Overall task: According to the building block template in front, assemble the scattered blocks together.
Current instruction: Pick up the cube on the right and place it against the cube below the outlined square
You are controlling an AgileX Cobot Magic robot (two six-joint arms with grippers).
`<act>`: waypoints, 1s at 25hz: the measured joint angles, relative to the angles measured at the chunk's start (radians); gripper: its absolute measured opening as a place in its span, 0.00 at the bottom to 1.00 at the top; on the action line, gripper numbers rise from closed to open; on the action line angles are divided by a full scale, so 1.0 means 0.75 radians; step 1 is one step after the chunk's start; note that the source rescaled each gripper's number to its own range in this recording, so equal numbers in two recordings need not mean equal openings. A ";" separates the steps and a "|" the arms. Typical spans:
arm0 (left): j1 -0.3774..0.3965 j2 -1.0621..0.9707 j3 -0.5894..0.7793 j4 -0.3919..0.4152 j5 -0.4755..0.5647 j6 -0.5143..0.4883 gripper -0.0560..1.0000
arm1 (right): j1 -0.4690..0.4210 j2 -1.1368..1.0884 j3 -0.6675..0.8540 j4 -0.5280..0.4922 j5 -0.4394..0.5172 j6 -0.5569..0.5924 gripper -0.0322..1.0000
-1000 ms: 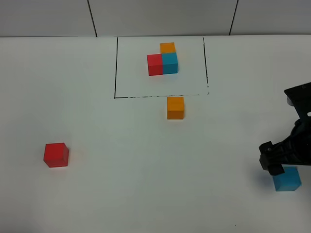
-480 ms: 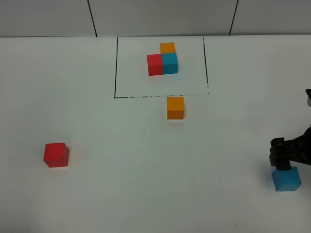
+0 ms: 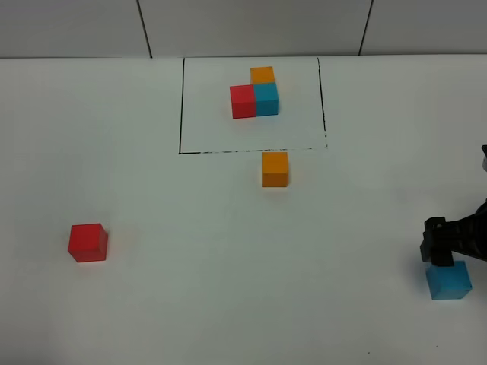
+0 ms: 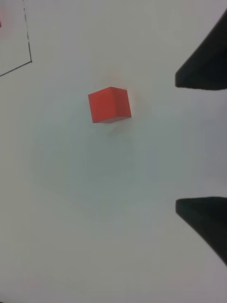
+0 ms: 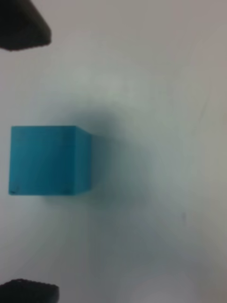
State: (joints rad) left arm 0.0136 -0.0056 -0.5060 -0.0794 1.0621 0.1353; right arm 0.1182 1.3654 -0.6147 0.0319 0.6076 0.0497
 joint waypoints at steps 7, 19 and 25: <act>0.000 0.000 0.000 0.000 0.000 0.000 0.19 | -0.007 0.156 0.000 0.022 -0.015 -0.005 0.96; 0.000 0.000 0.000 0.000 0.000 0.000 0.19 | -0.033 0.204 0.093 0.077 -0.119 -0.106 0.95; 0.000 0.000 0.000 0.000 0.000 0.000 0.19 | -0.064 0.204 0.093 0.130 -0.139 -0.175 0.91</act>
State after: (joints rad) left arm 0.0136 -0.0056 -0.5060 -0.0794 1.0621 0.1353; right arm 0.0702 1.5181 -0.5446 0.1294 0.5031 -0.0813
